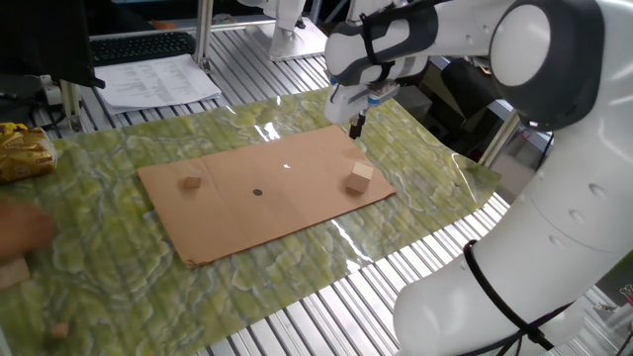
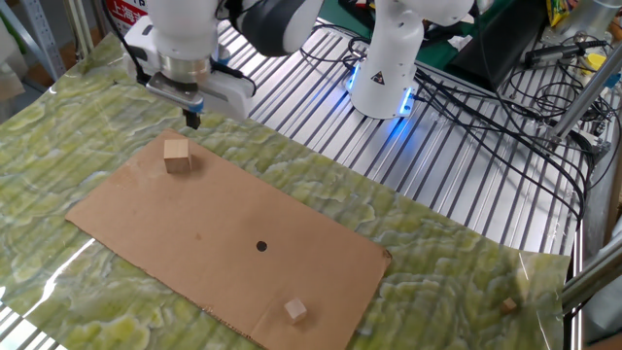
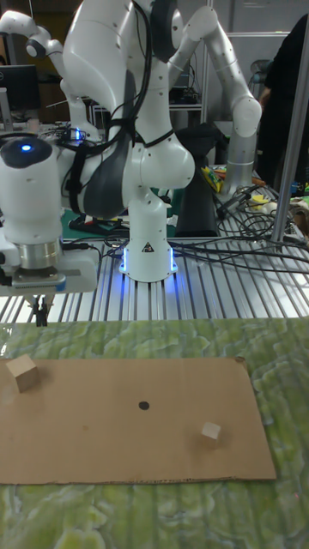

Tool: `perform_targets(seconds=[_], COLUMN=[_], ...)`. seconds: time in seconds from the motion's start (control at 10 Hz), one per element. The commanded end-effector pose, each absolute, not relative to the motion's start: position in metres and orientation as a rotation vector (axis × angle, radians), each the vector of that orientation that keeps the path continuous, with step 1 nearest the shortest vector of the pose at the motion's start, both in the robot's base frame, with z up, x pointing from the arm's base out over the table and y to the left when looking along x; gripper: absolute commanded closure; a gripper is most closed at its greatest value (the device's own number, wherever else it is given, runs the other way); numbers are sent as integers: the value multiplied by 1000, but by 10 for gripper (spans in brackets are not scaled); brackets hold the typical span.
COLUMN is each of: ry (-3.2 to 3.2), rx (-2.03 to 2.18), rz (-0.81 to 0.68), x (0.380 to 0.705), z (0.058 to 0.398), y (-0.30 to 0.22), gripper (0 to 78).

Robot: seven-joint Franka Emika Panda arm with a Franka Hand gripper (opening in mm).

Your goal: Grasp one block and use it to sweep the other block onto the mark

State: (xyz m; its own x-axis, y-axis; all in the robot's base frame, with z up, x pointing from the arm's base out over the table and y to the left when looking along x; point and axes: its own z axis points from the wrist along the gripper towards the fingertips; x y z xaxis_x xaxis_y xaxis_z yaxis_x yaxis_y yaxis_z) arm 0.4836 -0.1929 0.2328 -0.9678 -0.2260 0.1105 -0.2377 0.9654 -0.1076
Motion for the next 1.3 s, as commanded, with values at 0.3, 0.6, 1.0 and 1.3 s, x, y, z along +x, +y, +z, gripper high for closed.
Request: perform_targets(seconds=[0.3, 0.6, 1.0, 1.3], ry=[-3046, -3051, -3067, -3074], rx=[291, 141, -80, -194], rz=[96, 109, 53, 36], x=[483, 483, 480, 470], z=[230, 230, 222, 209], y=[-197, -197, -219, -262], gripper=[776, 776, 776, 776])
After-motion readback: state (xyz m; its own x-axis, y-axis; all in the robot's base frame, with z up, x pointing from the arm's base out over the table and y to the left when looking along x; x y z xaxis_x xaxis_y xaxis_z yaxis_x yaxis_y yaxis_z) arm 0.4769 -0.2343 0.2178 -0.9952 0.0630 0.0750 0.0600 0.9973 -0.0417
